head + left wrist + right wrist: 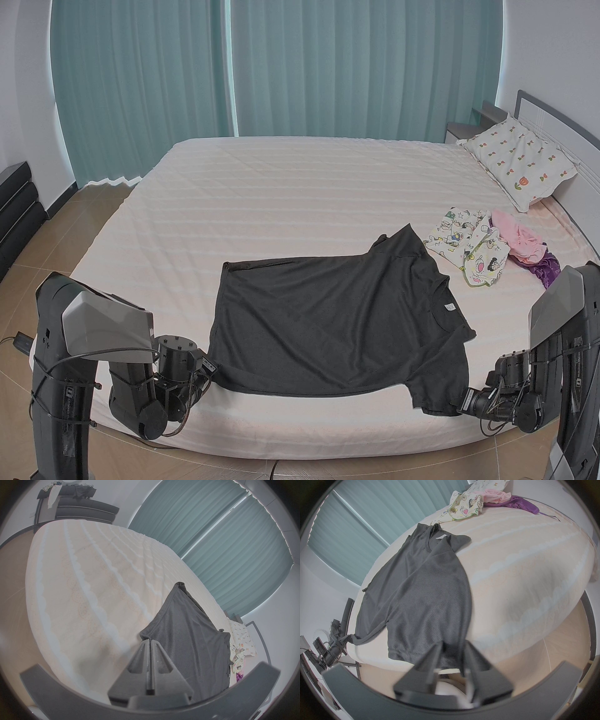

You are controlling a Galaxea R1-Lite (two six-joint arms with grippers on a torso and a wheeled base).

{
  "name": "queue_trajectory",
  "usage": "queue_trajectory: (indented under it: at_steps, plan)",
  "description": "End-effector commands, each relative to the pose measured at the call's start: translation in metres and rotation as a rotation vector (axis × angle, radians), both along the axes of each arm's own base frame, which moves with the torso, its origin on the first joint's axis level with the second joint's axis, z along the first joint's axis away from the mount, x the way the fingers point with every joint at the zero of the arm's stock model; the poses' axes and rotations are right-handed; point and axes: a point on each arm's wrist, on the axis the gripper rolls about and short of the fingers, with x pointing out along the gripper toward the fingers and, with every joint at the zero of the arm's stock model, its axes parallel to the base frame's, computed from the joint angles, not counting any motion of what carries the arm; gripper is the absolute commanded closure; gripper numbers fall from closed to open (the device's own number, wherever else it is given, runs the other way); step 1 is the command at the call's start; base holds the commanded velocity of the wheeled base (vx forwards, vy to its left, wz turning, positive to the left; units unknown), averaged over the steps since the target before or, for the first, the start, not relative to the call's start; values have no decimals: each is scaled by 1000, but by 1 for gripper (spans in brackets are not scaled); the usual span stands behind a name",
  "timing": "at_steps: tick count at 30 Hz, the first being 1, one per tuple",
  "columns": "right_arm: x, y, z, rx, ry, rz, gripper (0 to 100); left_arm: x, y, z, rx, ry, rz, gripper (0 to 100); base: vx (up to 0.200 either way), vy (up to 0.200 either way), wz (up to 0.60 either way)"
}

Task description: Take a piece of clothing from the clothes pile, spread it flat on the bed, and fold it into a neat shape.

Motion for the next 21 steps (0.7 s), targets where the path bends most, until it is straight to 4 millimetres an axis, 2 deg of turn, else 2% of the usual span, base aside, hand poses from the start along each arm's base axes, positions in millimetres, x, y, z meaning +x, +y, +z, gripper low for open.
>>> queue_trajectory:
  at_steps: [1, 5, 11, 15, 19, 21]
  plan:
    - [-4, -1, -1, -3, 19, 1, 100, 0, 0, 0, 1, 2, 1, 100, 0, 0, 0]
    - [-7, -7, 2, -5, 22, -25, 100, 0, 0, 0, -2, 0, -2, 100, 0, 0, 0]
    - [-21, -18, 26, -11, -3, -17, 100, -3, 1, 8, -9, -29, 2, 100, 0, 0, 0]
    - [-22, -26, 35, -20, -15, -36, 100, -13, 3, 17, -16, -53, -5, 100, 0, 0, 0]
    - [-28, -32, 45, -46, -8, -28, 100, -22, 6, 23, 25, -65, -32, 100, 0, 0, 0]
    - [-35, -34, 55, -52, 14, 3, 100, -32, 8, 24, 82, -38, -70, 100, 0, 0, 0]
